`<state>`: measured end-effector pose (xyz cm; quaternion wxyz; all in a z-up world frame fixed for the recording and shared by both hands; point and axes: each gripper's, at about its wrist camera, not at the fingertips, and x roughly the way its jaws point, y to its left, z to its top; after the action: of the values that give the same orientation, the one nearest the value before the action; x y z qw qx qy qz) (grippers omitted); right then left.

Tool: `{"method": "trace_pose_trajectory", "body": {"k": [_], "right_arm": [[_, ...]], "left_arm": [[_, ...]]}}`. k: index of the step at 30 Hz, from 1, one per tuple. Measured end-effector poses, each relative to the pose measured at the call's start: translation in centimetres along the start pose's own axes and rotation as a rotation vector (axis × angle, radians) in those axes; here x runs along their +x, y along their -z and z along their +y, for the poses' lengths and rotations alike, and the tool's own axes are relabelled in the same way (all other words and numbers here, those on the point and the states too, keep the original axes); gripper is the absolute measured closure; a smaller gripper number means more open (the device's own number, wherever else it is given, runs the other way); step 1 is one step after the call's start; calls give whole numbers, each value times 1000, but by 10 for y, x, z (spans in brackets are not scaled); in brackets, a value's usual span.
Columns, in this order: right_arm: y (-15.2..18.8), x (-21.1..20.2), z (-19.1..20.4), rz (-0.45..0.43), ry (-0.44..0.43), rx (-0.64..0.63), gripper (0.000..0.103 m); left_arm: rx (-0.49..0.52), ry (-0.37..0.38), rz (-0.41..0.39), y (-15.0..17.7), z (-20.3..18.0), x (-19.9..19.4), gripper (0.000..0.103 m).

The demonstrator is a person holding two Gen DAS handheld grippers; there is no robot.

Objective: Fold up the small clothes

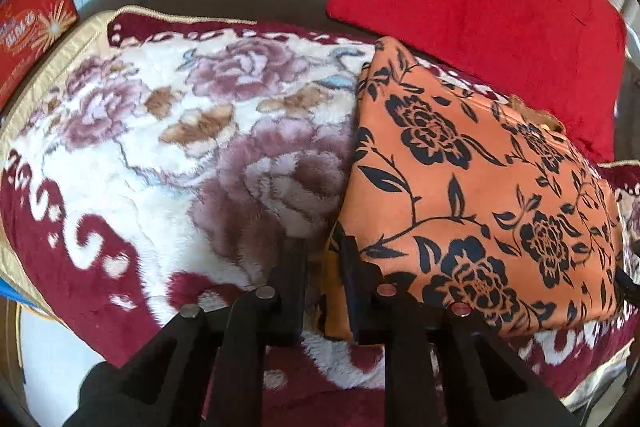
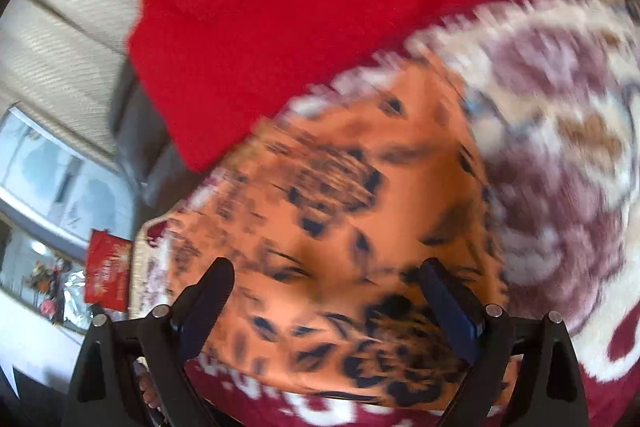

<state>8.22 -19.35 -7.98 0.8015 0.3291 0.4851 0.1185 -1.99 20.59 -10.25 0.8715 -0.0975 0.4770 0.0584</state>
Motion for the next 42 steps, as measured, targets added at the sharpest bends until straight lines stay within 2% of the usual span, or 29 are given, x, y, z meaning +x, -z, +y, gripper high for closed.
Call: {"method": "trace_pose_trajectory", "body": {"k": [2,4,5,6,7,9,12,14,16,17,19,22,25,28,30,32,35,36,39,42], "right_arm": [[-6,-3,7,-2,3,-17,7],[-21,-8,22,-29,-20,-55,7],[-30,-8,28,-37,-29,-68,7],[-45,-4,34,-40,-38,-79,7],[-55,1,35,-37,-44,-78,7],[-79,19,27,-10,-49,-35,7],[-106,40,2,11,-27,60,7],[-115,43,-15,-6,-19,105,7],[-120,42,-36,-31,-7,152,7],[-120,41,-42,-38,-1,173,7],[-118,33,-49,-61,-24,174,8],[-115,20,-47,-78,44,139,7],[-103,1,-41,-105,-13,132,7],[-77,-18,-20,-112,-70,80,7],[-50,-31,-1,-113,-93,19,7],[-24,-36,15,-85,-118,-28,7],[11,-39,27,-70,-166,-64,7],[18,-35,23,-63,-162,-63,7],[31,-17,-10,-29,-45,35,8],[36,-28,-12,-63,-73,73,7]], "left_arm": [[11,2,-23,-10,-4,-9,80],[20,17,-61,-27,-7,-12,62],[25,24,-74,-36,-12,-11,42],[35,25,-90,-45,-17,-8,32],[56,23,-107,-59,-26,-2,32],[77,25,-87,-79,-34,13,32],[16,65,-21,-116,-36,47,32],[2,50,-4,-128,-37,63,32],[0,2,48,-137,-33,90,43],[-37,1,80,-137,-24,101,46],[-114,69,75,-134,-9,104,45],[-117,53,40,-128,-6,87,44],[-86,39,-18,-113,-9,53,45],[-36,34,-75,-86,-12,14,41],[-7,17,-103,-67,-16,-6,31],[22,0,-120,-45,-20,-20,27],[49,-29,-100,-21,-17,-18,27],[44,-48,-69,-12,-15,-12,27],[46,-79,-2,0,-8,8,26],[37,-76,-17,6,-4,0,25]]}}
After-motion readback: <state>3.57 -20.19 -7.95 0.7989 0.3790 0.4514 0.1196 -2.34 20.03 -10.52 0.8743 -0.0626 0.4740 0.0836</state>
